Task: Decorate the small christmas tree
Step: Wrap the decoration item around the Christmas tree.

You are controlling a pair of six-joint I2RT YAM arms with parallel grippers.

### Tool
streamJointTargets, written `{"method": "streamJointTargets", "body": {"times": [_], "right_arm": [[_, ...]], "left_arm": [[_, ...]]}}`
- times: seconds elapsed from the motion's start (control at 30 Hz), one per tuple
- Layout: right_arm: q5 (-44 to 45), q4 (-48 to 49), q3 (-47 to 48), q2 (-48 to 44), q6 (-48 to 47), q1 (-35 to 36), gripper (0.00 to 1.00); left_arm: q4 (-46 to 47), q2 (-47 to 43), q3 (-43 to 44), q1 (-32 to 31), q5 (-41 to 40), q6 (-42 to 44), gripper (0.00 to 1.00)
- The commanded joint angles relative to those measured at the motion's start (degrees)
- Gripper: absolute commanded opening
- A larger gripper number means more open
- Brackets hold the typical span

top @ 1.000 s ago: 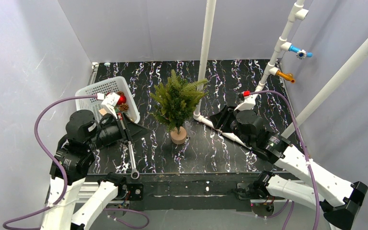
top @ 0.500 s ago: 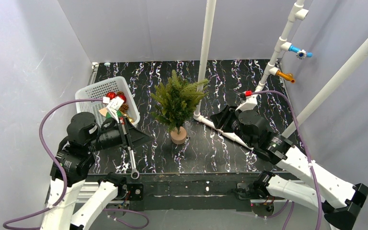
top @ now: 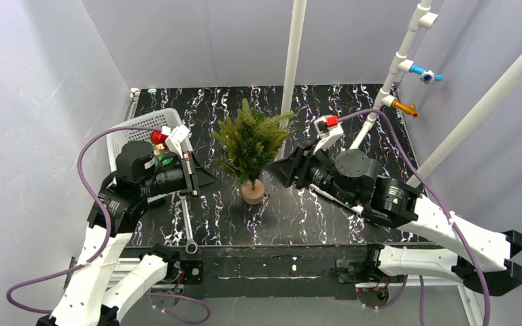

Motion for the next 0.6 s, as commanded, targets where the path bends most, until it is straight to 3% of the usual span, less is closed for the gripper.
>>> {"method": "streamJointTargets", "body": {"times": [0.0,0.13,0.57], "right_arm": [[-2.36,5.03,5.56,3.48,-2.47,3.51,0.55],[-5.13,8.03,7.22,6.86,-1.60,3.93,0.63],[-10.45,13.06,11.44,14.76,0.17,4.62,0.64]], "left_arm": [[2.37,0.17,1.82,-1.34,2.05,-0.49,0.00],[2.37,-0.22,1.63,-2.06,1.58,-0.19,0.00],[2.40,-0.97,1.42,-3.00,1.26,0.29,0.00]]}}
